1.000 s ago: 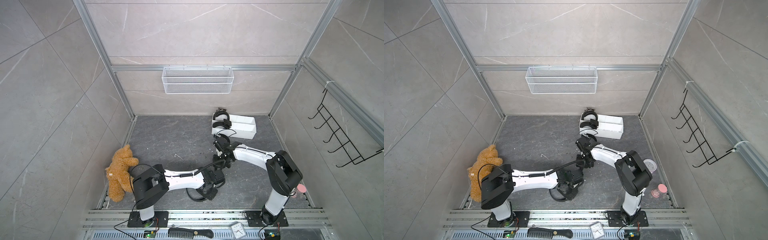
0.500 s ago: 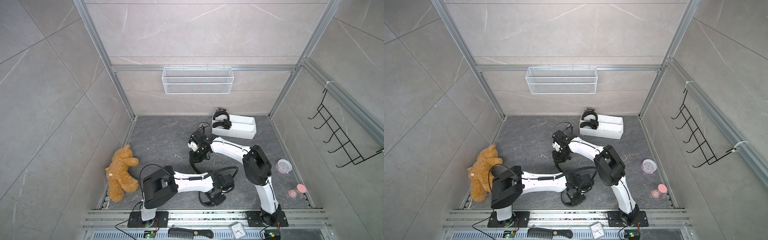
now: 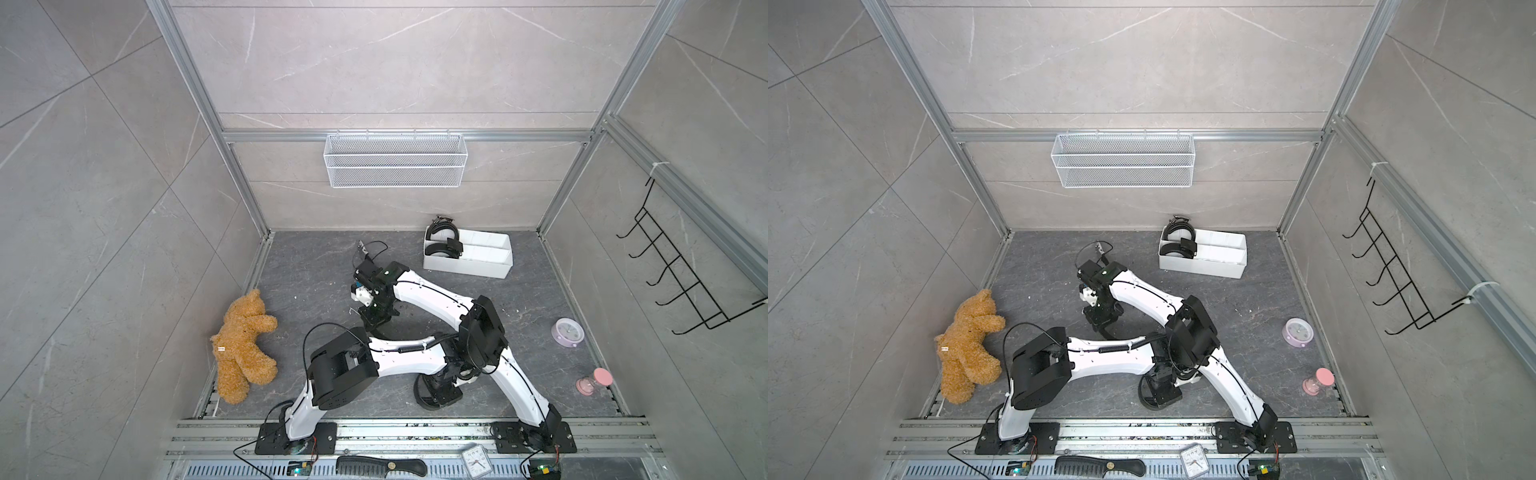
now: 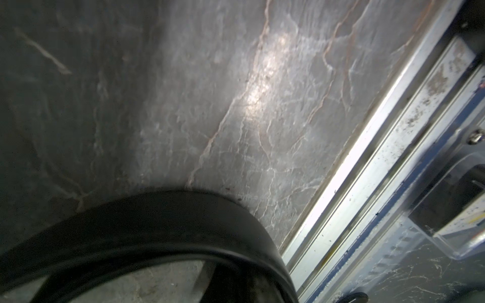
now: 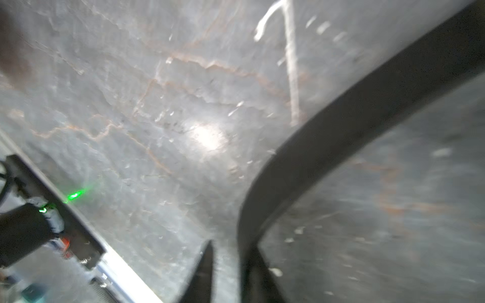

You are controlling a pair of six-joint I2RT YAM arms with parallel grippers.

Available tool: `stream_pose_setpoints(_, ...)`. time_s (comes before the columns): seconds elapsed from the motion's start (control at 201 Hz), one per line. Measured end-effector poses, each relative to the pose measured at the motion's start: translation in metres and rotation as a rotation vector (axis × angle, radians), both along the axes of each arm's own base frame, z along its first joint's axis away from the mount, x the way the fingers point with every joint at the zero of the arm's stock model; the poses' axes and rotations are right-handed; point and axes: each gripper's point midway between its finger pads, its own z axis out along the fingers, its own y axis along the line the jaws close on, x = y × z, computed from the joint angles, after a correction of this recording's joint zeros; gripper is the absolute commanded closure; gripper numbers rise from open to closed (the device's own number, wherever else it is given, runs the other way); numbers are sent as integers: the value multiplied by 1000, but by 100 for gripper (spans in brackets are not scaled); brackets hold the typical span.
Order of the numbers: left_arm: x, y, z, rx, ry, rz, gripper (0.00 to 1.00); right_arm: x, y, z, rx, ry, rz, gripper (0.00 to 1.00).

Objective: Place the belts into the storage roll
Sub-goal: Roll the belt at the center of the board.

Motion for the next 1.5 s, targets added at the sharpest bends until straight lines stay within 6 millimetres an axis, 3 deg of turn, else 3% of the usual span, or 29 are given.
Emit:
stream_pose_setpoints(0.199, 1, 1, 0, -27, 10, 5, 100, 42, -27, 14, -30, -73, -124, 46)
stream_pose_setpoints(0.333, 3, 0, 1, -74, -18, 7, 100, 76, -46, 47, -10, -141, -197, 41)
stream_pose_setpoints(0.443, 7, 0, 1, -94, -45, 9, 100, 93, -59, 76, -6, -211, -232, 38)
stream_pose_setpoints(0.577, 11, -1, 1, -103, -70, 4, 60, 102, -73, 108, -18, -283, -265, 38)
stream_pose_setpoints(0.657, 17, -4, 0, -115, -103, 10, 45, 107, -86, 124, -31, -317, -296, 38)
stream_pose_setpoints(0.786, 29, -7, 6, -134, -162, 25, 32, 114, -122, 143, -88, -347, -365, 37)
stream_pose_setpoints(0.876, 36, -9, 21, -167, -198, 42, 23, 114, -147, 152, -132, -353, -405, 35)
stream_pose_setpoints(1.095, 51, -18, 85, -328, -292, 77, 21, 81, -204, 153, -194, -269, -471, 35)
stream_pose_setpoints(1.195, 54, -10, 114, -403, -315, 98, 19, 64, -232, 146, -197, -230, -518, 37)
stream_pose_setpoints(1.344, 73, 26, 139, -435, -328, 178, 22, 26, -261, 127, -207, -178, -543, 40)
stream_pose_setpoints(1.503, 136, 89, 135, -358, -355, 424, 21, -32, -281, 93, -208, -118, -539, 46)
